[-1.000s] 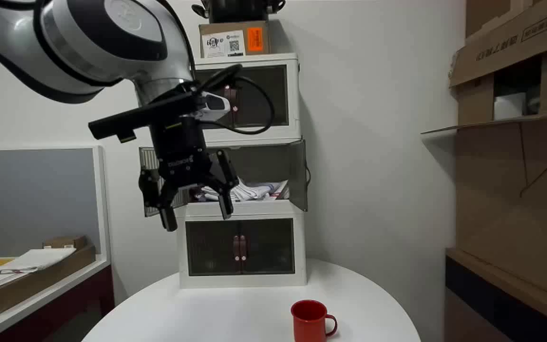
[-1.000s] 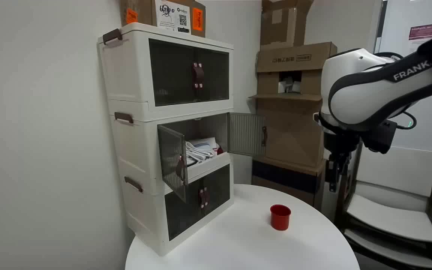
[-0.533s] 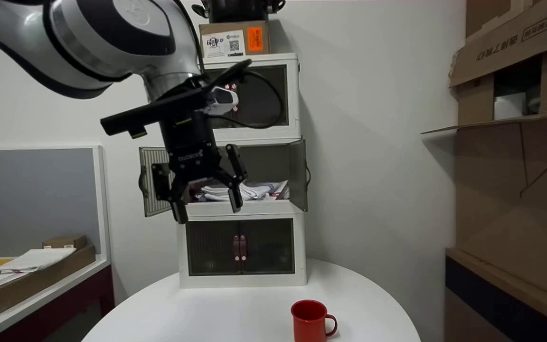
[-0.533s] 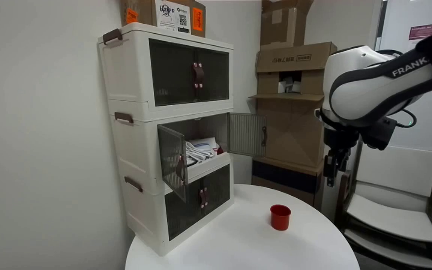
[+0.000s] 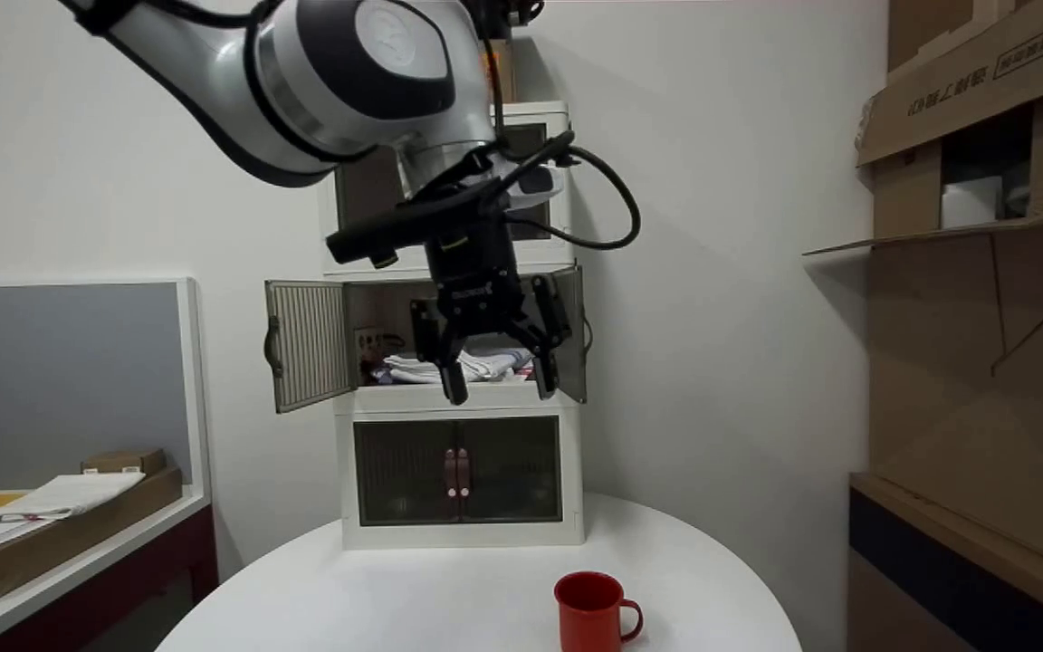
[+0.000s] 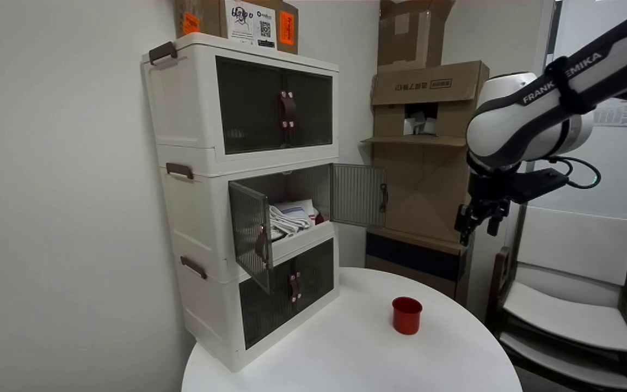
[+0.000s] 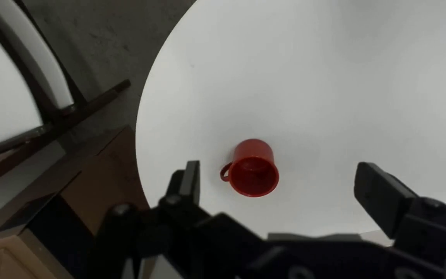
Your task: Put the red cup inside the middle cabinet
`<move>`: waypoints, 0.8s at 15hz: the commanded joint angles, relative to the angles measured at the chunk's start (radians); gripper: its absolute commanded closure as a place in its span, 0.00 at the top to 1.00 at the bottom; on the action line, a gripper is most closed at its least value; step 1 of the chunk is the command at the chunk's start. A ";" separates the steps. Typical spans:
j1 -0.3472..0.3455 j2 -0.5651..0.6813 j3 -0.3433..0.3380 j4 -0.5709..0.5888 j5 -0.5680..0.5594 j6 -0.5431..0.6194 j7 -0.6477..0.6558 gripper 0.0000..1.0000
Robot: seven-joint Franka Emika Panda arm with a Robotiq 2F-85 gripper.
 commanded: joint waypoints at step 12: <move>-0.056 0.556 -0.002 0.348 0.123 0.194 -0.069 1.00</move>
